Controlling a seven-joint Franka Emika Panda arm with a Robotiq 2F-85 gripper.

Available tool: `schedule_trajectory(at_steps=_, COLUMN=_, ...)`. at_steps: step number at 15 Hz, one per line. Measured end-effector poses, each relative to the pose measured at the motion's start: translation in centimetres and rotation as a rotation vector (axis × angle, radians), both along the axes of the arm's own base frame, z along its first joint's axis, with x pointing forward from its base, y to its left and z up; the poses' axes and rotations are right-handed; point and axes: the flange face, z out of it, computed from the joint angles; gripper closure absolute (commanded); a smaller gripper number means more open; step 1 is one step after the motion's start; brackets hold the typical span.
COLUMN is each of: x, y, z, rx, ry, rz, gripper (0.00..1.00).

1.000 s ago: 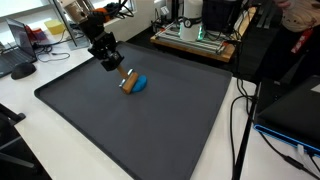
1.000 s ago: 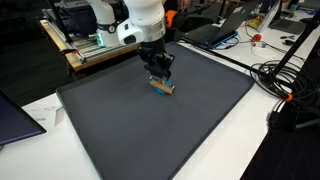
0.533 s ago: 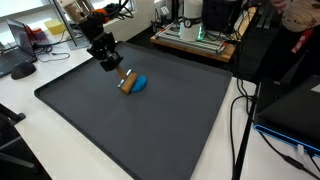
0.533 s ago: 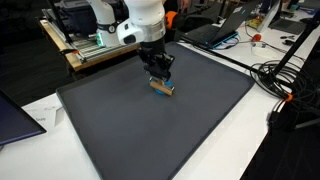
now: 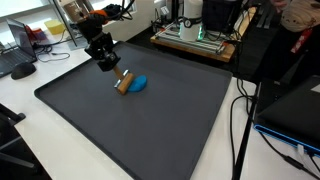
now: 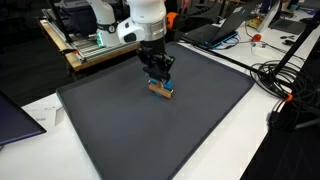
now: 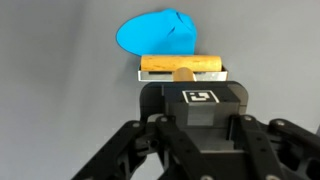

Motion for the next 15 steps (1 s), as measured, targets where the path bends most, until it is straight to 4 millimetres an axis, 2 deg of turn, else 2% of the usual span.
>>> schedule_trajectory(at_steps=2, x=0.4, y=-0.2, z=0.2, rx=-0.054, ry=-0.02, rz=0.009, gripper=0.78)
schedule_trajectory(at_steps=6, x=1.0, y=-2.4, z=0.5, rx=-0.189, ry=-0.078, rz=0.024, gripper=0.78)
schedule_trajectory(at_steps=9, x=1.3, y=-3.2, z=0.5, rx=-0.235, ry=-0.096, rz=0.03, gripper=0.78)
schedule_trajectory(at_steps=15, x=1.6, y=-1.8, z=0.6, rx=-0.292, ry=-0.084, rz=0.031, gripper=0.78)
